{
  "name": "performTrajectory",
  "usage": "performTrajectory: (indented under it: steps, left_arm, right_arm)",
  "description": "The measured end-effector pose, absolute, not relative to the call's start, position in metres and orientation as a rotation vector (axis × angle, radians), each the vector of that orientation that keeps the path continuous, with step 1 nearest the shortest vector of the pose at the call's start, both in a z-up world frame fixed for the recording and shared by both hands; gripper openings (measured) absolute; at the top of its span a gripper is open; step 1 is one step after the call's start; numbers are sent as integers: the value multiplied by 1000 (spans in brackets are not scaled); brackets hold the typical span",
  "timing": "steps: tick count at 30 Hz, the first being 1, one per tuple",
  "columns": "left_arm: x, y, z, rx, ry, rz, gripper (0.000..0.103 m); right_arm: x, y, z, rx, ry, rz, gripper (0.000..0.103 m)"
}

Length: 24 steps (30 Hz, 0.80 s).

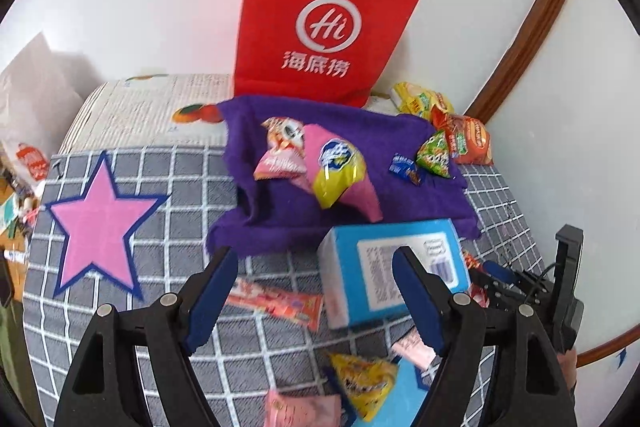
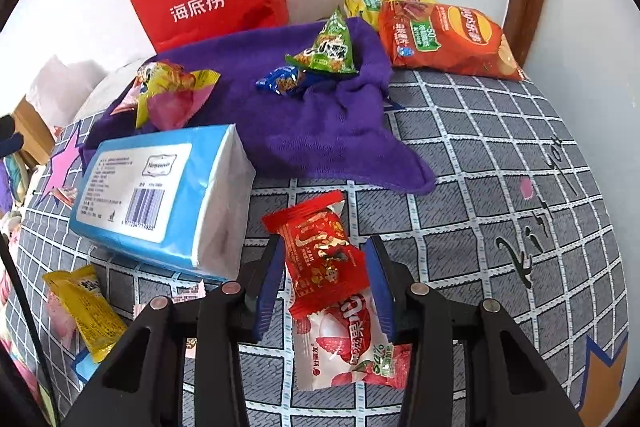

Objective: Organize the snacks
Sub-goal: 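Grasp the red wrapped snack packet with the right tool, then grasp the pink peach candy packet with the left tool while the right tool lifts the red packet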

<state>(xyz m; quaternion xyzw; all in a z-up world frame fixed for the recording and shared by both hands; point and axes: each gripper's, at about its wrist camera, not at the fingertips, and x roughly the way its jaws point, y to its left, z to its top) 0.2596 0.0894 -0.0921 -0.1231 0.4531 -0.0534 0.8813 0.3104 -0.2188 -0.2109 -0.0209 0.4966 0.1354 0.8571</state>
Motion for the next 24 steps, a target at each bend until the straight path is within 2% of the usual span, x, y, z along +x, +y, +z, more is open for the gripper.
performTrajectory:
  steps: [12, 24]
  left_arm:
    - [242, 112, -113, -281, 963, -57, 78]
    - [237, 116, -117, -288, 957, -65, 78]
  right_arm:
    - [324, -204, -228, -131, 1061, 294, 47]
    - [326, -205, -235, -99, 1059, 273, 45]
